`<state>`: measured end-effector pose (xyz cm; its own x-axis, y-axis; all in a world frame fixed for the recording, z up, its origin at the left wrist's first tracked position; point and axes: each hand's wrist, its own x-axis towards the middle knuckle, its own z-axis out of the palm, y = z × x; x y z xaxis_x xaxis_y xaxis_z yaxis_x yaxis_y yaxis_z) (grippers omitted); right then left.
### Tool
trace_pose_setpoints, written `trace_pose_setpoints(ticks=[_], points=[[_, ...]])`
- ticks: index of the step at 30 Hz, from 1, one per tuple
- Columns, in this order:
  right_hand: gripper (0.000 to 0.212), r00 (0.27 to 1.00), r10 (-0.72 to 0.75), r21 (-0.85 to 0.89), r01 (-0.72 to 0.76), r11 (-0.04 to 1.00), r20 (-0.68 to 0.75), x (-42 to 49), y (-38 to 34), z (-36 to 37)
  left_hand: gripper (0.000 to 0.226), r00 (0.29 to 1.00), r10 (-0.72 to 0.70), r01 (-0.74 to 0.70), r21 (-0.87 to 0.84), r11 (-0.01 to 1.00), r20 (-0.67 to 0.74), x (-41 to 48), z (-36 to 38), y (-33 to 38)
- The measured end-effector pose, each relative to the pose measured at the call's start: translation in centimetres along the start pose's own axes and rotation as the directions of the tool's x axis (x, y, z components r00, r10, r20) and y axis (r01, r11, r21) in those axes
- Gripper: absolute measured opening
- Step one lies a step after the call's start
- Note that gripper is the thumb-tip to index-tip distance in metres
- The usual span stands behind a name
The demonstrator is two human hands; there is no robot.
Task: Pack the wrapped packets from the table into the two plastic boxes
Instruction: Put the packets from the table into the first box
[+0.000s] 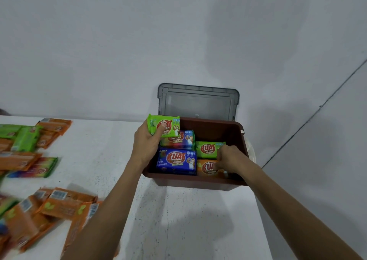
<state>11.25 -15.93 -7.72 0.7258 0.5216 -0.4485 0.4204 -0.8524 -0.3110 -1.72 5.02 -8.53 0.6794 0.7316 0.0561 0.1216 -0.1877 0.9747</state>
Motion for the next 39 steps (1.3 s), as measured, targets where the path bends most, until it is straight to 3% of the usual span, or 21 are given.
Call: trace_pose_setpoints(ticks=[10, 14, 18, 21, 24, 27, 29, 32, 34, 36, 39], points=[[0.050, 0.998, -0.063, -0.117, 0.061, 0.991, -0.010, -0.3, -0.2, 0.1, 0.029, 1.000, 0.018, -0.018, 0.020, 1.000, 0.011, -0.1, 0.0, 0.1], [0.049, 0.995, -0.085, -0.009, 0.085, 0.996, -0.053, -0.3, -0.6, -0.8, 0.031, 0.999, 0.027, -0.028, 0.041, 0.999, 0.020, -0.3, 0.0, 0.4], [0.044, 0.958, -0.186, 0.171, 0.225, 0.959, -0.220, 0.0, -1.5, -1.1, 0.026, 0.999, 0.048, -0.049, 0.046, 0.998, 0.012, -0.5, 0.0, 0.9], [0.052, 0.935, -0.231, 0.418, 0.330, 0.846, -0.270, 0.2, -3.0, -1.2, 0.023, 0.998, 0.031, -0.028, -0.061, 0.998, 0.052, -0.9, 0.3, 1.4], [0.061, 0.942, -0.241, 0.670, 0.337, 0.661, -0.235, 0.2, -4.0, -1.3, 0.026, 0.993, 0.004, 0.018, -0.180, 0.983, 0.119, -1.5, 0.9, 2.6], [0.049, 0.952, -0.258, 0.879, 0.262, 0.398, -0.166, 0.2, -4.8, -1.3, 0.021, 0.990, -0.002, 0.041, -0.270, 0.962, 0.143, -2.0, 1.7, 3.5], [0.041, 0.954, -0.266, 0.925, 0.221, 0.310, -0.139, 0.1, -5.1, -1.3, 0.019, 0.987, -0.011, 0.056, -0.279, 0.958, 0.161, -2.1, 2.1, 3.5], [0.036, 0.960, -0.250, 0.946, 0.191, 0.263, -0.125, 0.0, -4.8, -1.2, 0.028, 0.984, -0.028, 0.055, -0.150, 0.987, 0.178, -1.9, 2.3, 2.9], [0.031, 0.962, -0.237, 0.949, 0.192, 0.251, -0.132, 0.2, -4.0, -1.6, 0.032, 0.986, 0.036, -0.042, 0.034, 0.999, 0.163, -1.4, 1.9, 2.5], [0.029, 0.964, -0.216, 0.931, 0.215, 0.296, -0.155, 0.3, -2.9, -2.2, 0.026, 0.984, 0.152, -0.169, 0.210, 0.963, 0.098, -0.8, 1.0, 2.1], [0.032, 0.970, -0.132, 0.869, 0.241, 0.431, -0.203, 0.4, -1.3, -3.4, 0.023, 0.963, 0.269, -0.241, 0.406, 0.882, -0.012, 0.1, -0.2, 1.0]])
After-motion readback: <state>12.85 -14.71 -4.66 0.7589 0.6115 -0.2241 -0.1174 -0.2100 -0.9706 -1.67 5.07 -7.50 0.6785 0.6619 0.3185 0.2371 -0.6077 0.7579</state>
